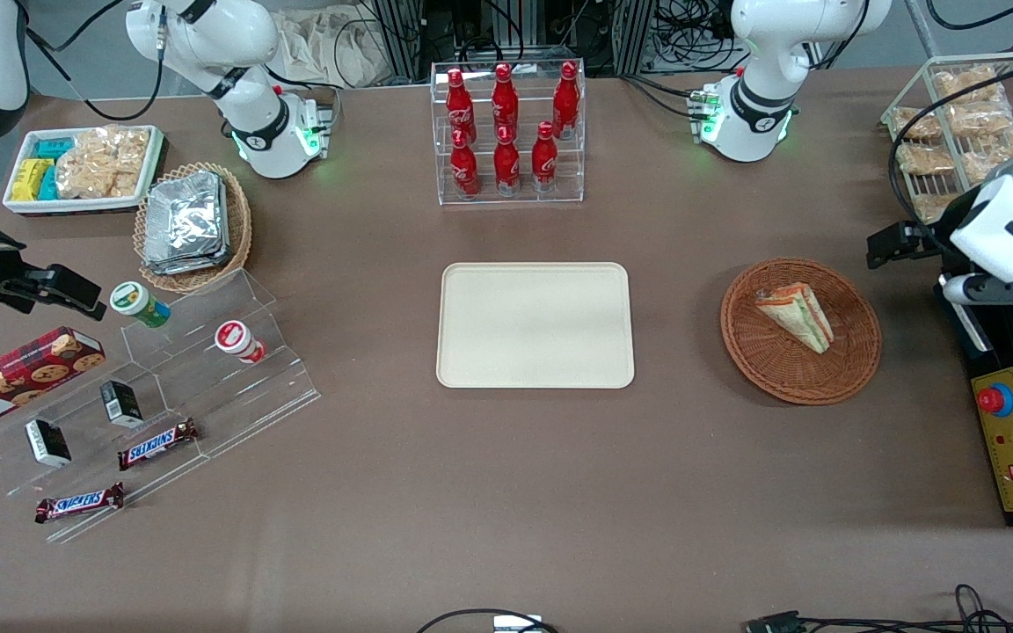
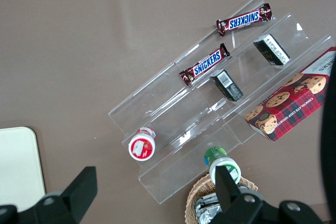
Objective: Place sandwich from basket to tray
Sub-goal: 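Move the left gripper over the sandwich in the wicker basket, then lower the open left gripper onto the sandwich and close on it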
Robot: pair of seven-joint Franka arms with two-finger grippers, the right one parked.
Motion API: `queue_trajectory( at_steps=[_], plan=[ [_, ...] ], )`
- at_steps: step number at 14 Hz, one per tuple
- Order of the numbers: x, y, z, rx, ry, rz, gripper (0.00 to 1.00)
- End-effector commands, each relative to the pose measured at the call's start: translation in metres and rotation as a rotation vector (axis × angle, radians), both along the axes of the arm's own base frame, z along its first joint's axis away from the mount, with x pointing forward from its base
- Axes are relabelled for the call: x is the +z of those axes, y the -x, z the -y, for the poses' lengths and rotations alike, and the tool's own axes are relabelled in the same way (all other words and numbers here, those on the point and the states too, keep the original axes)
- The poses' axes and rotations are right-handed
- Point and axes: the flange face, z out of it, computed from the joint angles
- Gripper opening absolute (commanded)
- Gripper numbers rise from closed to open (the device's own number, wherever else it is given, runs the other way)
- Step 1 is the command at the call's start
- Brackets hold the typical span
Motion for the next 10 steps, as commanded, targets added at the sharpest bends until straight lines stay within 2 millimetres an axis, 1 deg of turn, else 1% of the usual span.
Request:
queue_trajectory(
  at_steps=[1,3,6,8,9,10],
  plan=[
    [-0.03,0.021,-0.007,0.048,-0.001,0.031,1.0],
    [-0.055,0.028,-0.012,0.176,-0.016,0.045,1.0],
    [-0.095,0.045,-0.013,0.257,-0.03,0.067,1.0],
    [-0.128,0.05,-0.013,0.335,-0.035,0.095,1.0],
    [-0.14,0.052,-0.012,0.36,-0.036,0.102,1.0],
    [-0.145,0.053,-0.013,0.384,-0.039,0.098,1.0]
  ],
)
